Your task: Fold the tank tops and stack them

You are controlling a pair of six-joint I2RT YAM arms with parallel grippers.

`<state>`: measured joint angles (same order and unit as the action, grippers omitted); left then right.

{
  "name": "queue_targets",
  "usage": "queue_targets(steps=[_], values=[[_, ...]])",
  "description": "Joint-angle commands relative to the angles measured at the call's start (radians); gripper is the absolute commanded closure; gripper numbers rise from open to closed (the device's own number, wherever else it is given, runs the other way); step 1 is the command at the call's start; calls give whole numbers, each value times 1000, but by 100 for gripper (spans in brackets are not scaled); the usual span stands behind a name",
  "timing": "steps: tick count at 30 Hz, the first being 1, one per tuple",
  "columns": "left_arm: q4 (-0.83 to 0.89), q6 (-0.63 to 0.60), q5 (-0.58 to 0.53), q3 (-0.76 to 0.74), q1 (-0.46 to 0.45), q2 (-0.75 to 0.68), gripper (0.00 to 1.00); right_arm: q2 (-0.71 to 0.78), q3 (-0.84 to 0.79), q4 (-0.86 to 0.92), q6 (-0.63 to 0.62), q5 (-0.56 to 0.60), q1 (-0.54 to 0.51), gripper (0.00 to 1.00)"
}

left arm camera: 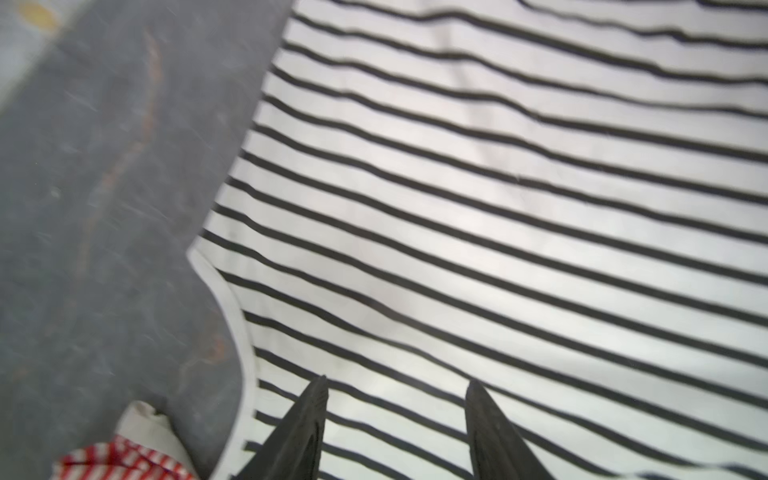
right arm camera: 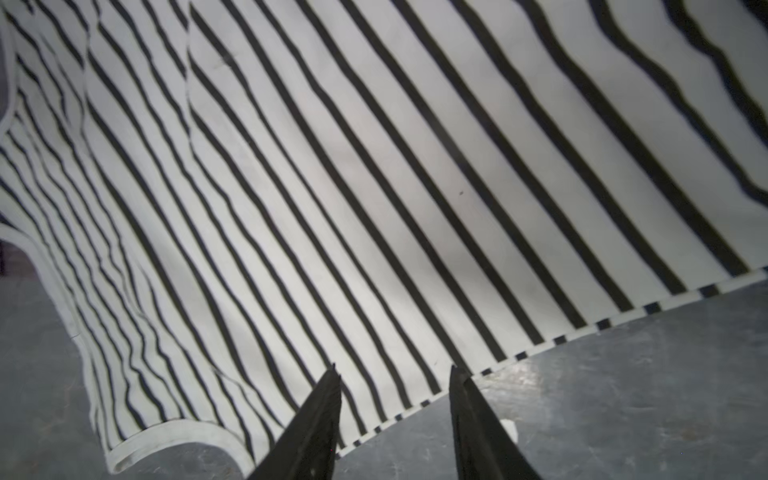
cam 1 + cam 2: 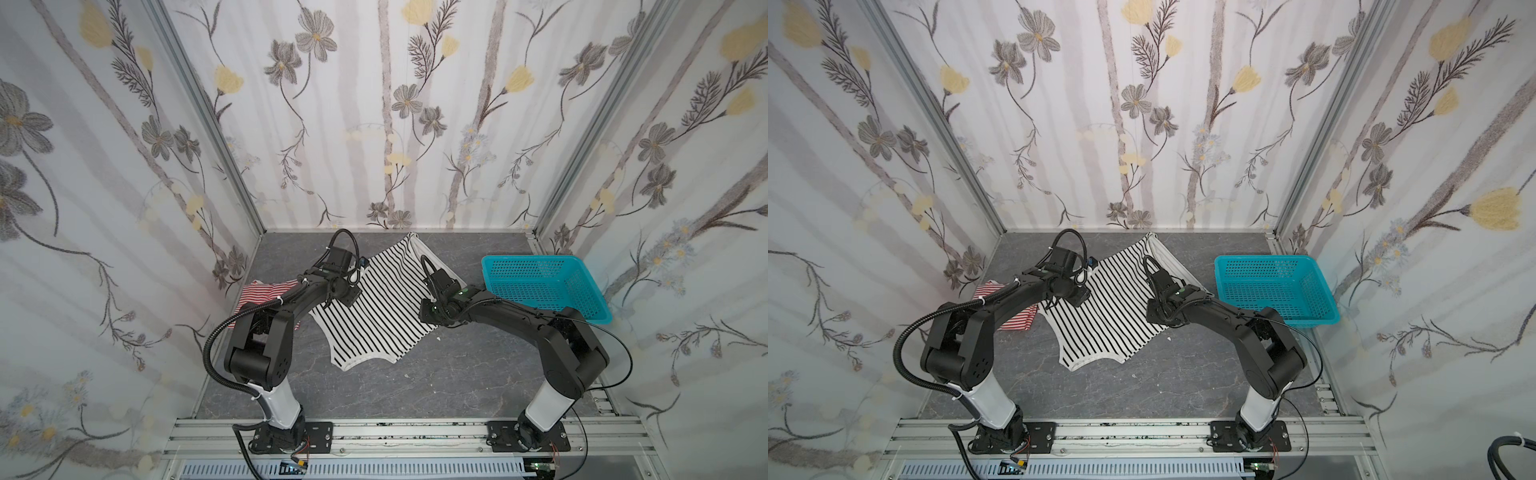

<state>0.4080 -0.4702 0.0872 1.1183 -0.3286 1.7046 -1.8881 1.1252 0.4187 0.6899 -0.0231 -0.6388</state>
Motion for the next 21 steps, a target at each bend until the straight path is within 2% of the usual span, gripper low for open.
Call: queue_targets(steps=[1, 6, 12, 16, 21], values=[[-4, 16, 45, -87, -24, -43, 45, -32, 5, -35, -58, 35, 51, 55], [-10, -5, 5, -148, -29, -16, 46, -94, -2, -59, -67, 11, 113, 56], [-56, -53, -102, -148, -26, 57, 47, -129, -47, -90, -54, -7, 116, 56], [-79, -89, -156, -109, 0, 115, 47, -92, -116, -107, -38, -15, 102, 56], [-80, -142, -195, 15, 62, 222, 47, -30, -189, -89, -2, -13, 35, 56]])
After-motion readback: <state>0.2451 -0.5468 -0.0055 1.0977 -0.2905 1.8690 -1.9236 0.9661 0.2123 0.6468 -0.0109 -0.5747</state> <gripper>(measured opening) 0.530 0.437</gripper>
